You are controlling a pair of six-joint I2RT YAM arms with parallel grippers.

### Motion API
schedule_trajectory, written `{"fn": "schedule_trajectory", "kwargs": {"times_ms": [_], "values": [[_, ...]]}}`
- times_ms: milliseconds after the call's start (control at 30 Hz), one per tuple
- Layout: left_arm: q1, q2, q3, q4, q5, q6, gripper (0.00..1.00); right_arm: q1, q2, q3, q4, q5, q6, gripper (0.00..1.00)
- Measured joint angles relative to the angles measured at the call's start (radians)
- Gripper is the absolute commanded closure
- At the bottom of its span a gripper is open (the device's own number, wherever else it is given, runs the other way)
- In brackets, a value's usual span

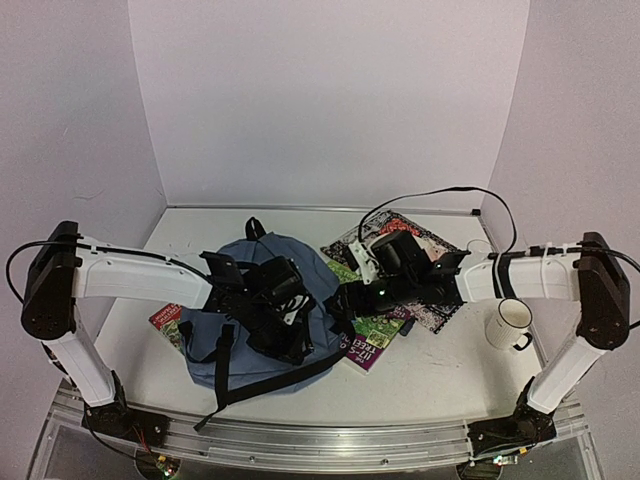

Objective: Pack the student bag
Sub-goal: Grab the pocket on the back of the student bag, then hold the pocket on the back of the student bag.

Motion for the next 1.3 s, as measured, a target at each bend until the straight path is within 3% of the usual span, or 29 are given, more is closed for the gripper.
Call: {"fn": "schedule_trajectory", "kwargs": {"times_ms": [400,900,1200,1300], "values": [[0.037,0.000,0.110,0.001,-0.049,-0.039,1.00,0.081,-0.061,-0.028,0.013,0.042,-0.101,0.35],[0.075,0.019,0.140,-0.020,-0.029,-0.060,1.00,0.209,0.008,-0.127,0.220,0.059,-0.223,0.37],[0.091,0.022,0.140,-0.027,-0.012,-0.074,1.00,0.208,0.112,-0.134,0.327,0.097,-0.257,0.54],[0.099,0.021,0.140,-0.021,-0.003,-0.083,1.00,0.210,0.116,-0.158,0.374,0.099,-0.259,0.64]]}}
